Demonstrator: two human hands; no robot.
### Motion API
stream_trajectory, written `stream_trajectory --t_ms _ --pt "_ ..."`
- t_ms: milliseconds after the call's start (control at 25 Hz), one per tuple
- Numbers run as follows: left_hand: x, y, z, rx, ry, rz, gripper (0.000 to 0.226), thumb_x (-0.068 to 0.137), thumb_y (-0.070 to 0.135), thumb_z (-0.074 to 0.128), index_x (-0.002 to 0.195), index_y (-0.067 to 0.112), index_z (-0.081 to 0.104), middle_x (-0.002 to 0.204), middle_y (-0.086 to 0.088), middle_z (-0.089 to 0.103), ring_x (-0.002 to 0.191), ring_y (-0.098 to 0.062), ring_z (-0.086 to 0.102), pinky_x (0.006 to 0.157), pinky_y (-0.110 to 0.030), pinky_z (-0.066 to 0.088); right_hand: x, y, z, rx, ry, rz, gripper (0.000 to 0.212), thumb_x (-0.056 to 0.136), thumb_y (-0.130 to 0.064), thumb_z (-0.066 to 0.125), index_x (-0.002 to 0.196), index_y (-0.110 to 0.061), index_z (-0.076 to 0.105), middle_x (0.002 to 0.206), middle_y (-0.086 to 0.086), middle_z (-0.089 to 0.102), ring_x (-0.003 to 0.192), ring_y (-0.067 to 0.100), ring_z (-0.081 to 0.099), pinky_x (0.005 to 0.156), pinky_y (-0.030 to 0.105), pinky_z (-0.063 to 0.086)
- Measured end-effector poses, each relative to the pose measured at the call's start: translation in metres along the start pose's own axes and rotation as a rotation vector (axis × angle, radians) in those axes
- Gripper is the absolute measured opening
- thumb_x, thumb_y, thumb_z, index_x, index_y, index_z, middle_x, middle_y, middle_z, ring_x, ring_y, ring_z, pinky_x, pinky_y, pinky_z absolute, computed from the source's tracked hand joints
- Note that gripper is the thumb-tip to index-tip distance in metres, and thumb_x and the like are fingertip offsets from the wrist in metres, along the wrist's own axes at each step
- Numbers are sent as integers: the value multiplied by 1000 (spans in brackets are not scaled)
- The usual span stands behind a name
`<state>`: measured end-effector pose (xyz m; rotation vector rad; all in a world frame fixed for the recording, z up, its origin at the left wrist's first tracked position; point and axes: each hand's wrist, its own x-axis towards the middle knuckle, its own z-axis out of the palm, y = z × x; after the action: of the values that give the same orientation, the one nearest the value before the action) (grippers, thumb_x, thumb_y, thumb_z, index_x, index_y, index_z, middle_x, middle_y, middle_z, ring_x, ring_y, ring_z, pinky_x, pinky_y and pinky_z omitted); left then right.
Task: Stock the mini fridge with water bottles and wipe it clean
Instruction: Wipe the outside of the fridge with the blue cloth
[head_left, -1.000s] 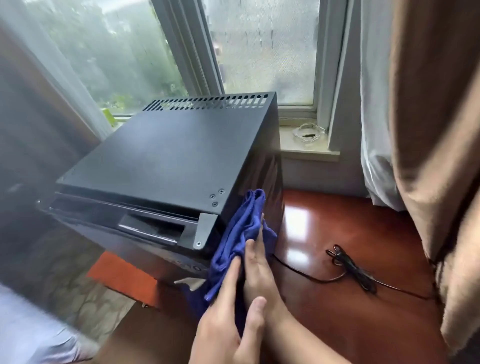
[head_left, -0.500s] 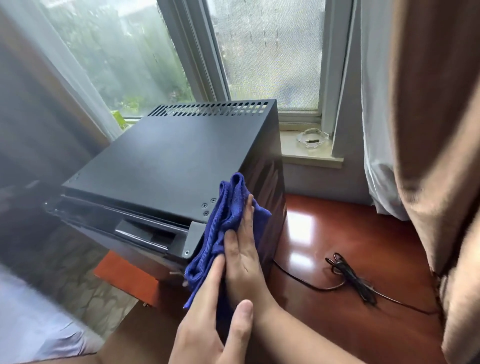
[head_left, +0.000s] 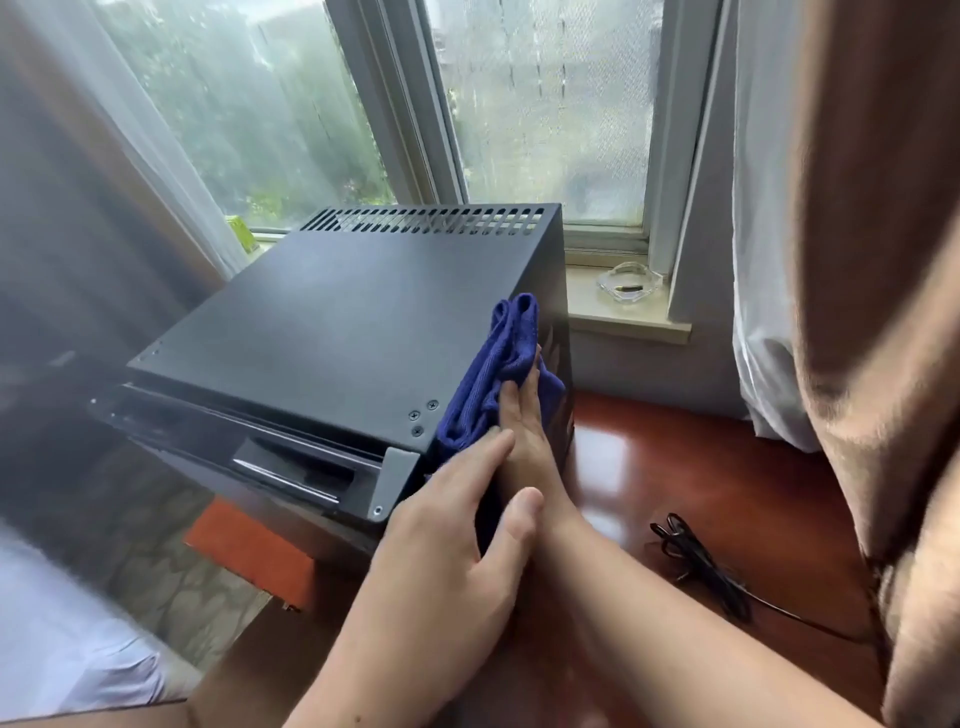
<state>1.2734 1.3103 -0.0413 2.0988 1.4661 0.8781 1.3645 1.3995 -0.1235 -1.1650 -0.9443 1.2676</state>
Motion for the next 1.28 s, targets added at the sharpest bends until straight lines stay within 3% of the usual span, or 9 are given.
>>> stream_trajectory --t_ms 80,200,280,400,480,640,880,1000,1280 --pt "-5 -2 -22 49 84 124 35 93 27 65 127 28 71 123 24 69 118 10 60 99 -12 45 3 14 9 -85 75 -85 86 91 -81 30 163 -37 9 170 -14 10 154 -2 11 128 38 16" --pt "13 -20 -48 196 181 211 22 95 16 67 115 21 76 116 17 72 114 -2 64 100 -21 48 -16 17 18 -47 116 -138 69 99 -63 33 160 -34 18 169 -15 11 141 -27 9 121 9 10" --pt "24 -31 -54 281 155 229 19 97 17 67 114 20 76 117 12 72 116 -8 62 102 -30 47 -32 23 23 -25 118 -184 59 102 -56 32 157 -35 23 169 -16 12 140 -27 10 116 3 10" --pt "33 -42 -52 368 109 232 20 98 28 62 112 25 76 117 15 71 115 -9 62 104 -41 44 -56 32 38 0 111 -216 70 102 -60 32 163 -28 17 169 -19 12 152 -9 8 128 29 11" --pt "36 -45 -50 381 92 225 26 100 36 55 113 28 75 118 19 70 115 -7 62 107 -43 40 -67 37 47 13 123 -241 75 99 -61 34 163 -27 15 169 -19 12 155 -2 7 129 40 12" --pt "39 -52 -48 296 43 207 37 104 40 42 125 28 70 126 20 64 121 -6 56 109 -42 39 -45 35 45 39 177 -222 74 97 -59 34 163 -30 16 168 -22 15 153 -5 9 129 39 12" --pt "41 -54 -45 240 51 177 34 105 36 42 127 30 67 125 22 60 121 -9 54 108 -43 39 25 21 23 56 235 -217 82 91 -65 33 163 -29 20 168 -17 21 153 -4 14 129 38 13" --pt "42 -52 -44 216 63 161 32 105 37 44 124 32 69 120 22 62 117 -6 56 106 -41 40 64 17 10 78 273 -115 93 82 -74 39 161 -27 26 167 -9 27 153 4 22 128 41 17" --pt "64 -42 -49 297 64 161 27 101 43 49 100 33 75 102 20 68 103 -3 61 106 -45 39 51 24 4 65 193 -90 102 75 -93 40 159 -37 26 164 -17 31 151 2 26 127 41 19"
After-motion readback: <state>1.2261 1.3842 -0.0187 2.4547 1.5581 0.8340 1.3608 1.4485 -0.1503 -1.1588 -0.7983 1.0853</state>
